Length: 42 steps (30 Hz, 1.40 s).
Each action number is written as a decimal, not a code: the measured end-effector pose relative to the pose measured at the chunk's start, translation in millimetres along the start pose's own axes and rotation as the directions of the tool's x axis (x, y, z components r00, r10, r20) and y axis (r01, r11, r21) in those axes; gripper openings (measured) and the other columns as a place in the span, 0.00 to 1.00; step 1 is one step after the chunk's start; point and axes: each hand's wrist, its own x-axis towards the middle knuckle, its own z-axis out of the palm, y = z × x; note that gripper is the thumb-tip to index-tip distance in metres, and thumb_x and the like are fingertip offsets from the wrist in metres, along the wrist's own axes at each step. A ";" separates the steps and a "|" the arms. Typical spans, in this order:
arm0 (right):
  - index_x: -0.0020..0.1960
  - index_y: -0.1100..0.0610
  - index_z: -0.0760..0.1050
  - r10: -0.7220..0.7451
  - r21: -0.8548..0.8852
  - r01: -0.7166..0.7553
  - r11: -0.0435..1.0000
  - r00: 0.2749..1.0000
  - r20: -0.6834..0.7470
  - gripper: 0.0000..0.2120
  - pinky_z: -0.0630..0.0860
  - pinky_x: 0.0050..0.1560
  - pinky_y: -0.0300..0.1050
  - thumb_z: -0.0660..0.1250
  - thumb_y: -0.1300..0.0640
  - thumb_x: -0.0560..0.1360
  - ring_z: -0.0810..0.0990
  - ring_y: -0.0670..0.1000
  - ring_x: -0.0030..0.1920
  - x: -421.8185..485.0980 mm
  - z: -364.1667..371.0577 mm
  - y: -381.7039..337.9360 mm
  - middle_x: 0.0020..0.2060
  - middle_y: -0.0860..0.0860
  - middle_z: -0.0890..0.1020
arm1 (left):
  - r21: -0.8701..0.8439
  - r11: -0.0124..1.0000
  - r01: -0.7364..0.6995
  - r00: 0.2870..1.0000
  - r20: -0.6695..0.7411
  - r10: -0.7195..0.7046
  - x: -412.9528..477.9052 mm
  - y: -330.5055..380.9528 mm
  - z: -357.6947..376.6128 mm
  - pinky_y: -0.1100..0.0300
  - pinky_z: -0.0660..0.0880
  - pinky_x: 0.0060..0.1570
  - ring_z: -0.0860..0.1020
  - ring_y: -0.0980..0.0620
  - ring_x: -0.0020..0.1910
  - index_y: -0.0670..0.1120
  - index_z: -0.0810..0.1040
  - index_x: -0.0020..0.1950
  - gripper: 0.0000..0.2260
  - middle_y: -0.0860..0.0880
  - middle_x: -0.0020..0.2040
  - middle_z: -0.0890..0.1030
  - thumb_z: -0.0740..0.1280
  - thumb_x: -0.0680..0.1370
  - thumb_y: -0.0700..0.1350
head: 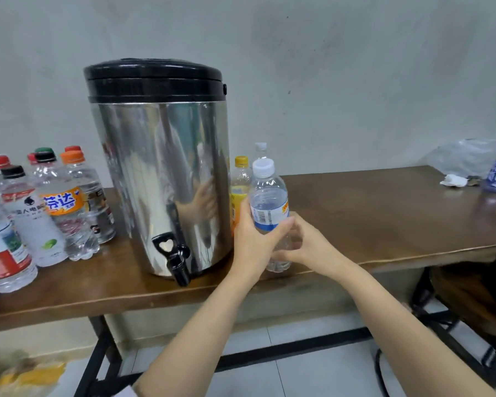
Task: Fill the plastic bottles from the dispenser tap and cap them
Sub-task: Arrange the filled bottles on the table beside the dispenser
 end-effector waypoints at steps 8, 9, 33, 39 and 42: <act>0.67 0.44 0.71 -0.030 -0.091 0.027 0.996 0.999 -0.035 0.28 0.73 0.51 0.36 0.77 0.50 0.70 0.79 0.42 0.49 -29.5 2.6 -66.2 0.55 0.46 0.80 | 0.085 0.994 0.065 0.998 -0.032 -0.063 -67.3 8.9 -59.3 0.72 0.73 0.49 0.79 0.66 0.52 0.49 0.71 0.66 0.28 0.58 0.55 0.81 0.79 0.70 0.42; 0.64 0.44 0.72 -0.052 -0.145 0.044 0.988 0.997 -0.052 0.22 0.72 0.49 0.36 0.73 0.47 0.73 0.77 0.42 0.45 -31.4 5.1 -78.8 0.51 0.45 0.80 | 0.102 0.991 0.084 0.996 -0.026 -0.082 -74.7 6.4 -63.8 0.72 0.73 0.48 0.79 0.65 0.52 0.50 0.72 0.66 0.28 0.58 0.55 0.81 0.79 0.70 0.42; 0.52 0.56 0.82 -0.002 -0.415 0.163 0.895 0.933 0.361 0.08 0.74 0.44 0.35 0.72 0.54 0.76 0.76 0.40 0.38 -6.8 75.8 -106.2 0.44 0.50 0.83 | 0.323 0.905 0.276 0.958 -0.012 -0.287 -131.7 -40.4 -129.1 0.71 0.76 0.48 0.80 0.61 0.53 0.57 0.73 0.62 0.29 0.59 0.54 0.81 0.81 0.66 0.45; 0.57 0.55 0.80 0.014 -0.388 0.069 0.919 0.978 0.207 0.09 0.73 0.44 0.32 0.70 0.56 0.78 0.78 0.47 0.43 6.7 84.3 -73.5 0.46 0.48 0.80 | 0.334 0.844 0.420 0.901 -0.039 -0.433 -143.8 -62.5 -144.4 0.67 0.78 0.48 0.80 0.60 0.51 0.60 0.73 0.55 0.25 0.57 0.53 0.81 0.82 0.66 0.45; 0.59 0.55 0.77 0.125 -0.473 -0.071 0.878 0.989 0.084 0.11 0.72 0.42 0.36 0.70 0.57 0.76 0.76 0.46 0.41 11.8 91.1 -46.7 0.49 0.51 0.78 | 0.304 0.812 0.497 0.864 -0.093 -0.494 -147.7 -71.6 -151.6 0.66 0.79 0.48 0.80 0.60 0.49 0.55 0.75 0.58 0.26 0.57 0.50 0.82 0.82 0.65 0.44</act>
